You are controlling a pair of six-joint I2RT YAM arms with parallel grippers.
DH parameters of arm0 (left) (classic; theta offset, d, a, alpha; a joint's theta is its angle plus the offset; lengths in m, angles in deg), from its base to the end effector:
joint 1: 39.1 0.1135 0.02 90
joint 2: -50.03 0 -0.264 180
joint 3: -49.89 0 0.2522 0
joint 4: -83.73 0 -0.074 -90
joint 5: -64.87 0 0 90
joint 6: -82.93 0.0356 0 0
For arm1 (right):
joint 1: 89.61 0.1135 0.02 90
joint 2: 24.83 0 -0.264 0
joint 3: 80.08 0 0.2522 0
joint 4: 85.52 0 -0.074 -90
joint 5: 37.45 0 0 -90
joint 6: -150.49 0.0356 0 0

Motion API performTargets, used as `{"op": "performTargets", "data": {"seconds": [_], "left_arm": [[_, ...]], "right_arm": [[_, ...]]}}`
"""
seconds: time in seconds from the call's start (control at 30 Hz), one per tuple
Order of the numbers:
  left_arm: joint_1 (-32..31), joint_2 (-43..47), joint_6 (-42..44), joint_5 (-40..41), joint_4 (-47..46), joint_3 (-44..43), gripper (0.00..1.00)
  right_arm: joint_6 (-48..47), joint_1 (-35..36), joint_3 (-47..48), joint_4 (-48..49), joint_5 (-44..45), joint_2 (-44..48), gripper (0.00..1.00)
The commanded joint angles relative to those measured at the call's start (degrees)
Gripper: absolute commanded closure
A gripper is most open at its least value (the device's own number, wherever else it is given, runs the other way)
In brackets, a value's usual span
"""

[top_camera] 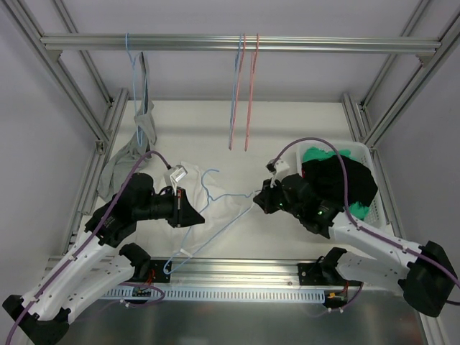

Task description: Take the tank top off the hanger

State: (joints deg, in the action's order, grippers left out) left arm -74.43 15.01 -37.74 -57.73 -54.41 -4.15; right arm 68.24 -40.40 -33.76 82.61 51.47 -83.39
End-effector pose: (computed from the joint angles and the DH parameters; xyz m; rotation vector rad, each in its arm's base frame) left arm 0.1015 -0.0955 0.3068 0.4936 2.0855 -1.2767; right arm 0.1490 0.1737 0.2405 -0.7382 1.9152 0.6513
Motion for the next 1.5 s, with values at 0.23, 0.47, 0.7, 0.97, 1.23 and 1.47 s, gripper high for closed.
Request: {"op": "performTargets", "data": {"seconds": [0.23, 0.47, 0.7, 0.97, 1.23, 1.47], "left_arm": [[-1.0, 0.7, 0.3, -6.0, -3.3, -4.3, 1.00], [-3.9, 4.4, -3.6, -8.3, -24.2, -12.4, 1.00], [-7.4, -3.4, -3.9, -5.5, -67.1, -11.9, 1.00], [-17.9, -20.2, 16.0, 11.9, -85.8, -20.5, 1.00], [-17.9, -7.4, 21.5, 25.7, -67.6, -13.6, 1.00], [-17.9, 7.3, 10.3, 49.5, -24.1, -7.1, 1.00]], "right_arm": [[-3.9, -19.9, 7.3, -10.1, 4.0, 7.2, 1.00], [-3.0, -21.9, 10.9, -11.0, -8.0, 16.9, 1.00], [2.0, -23.9, 21.4, -10.3, -30.5, 22.4, 1.00], [9.1, -20.9, 16.2, -1.8, -47.8, 23.0, 1.00], [-2.5, -3.4, 8.3, -13.7, -29.8, 16.1, 0.96], [-0.1, -1.0, 0.4, -11.7, -18.1, 14.6, 0.01]]}}
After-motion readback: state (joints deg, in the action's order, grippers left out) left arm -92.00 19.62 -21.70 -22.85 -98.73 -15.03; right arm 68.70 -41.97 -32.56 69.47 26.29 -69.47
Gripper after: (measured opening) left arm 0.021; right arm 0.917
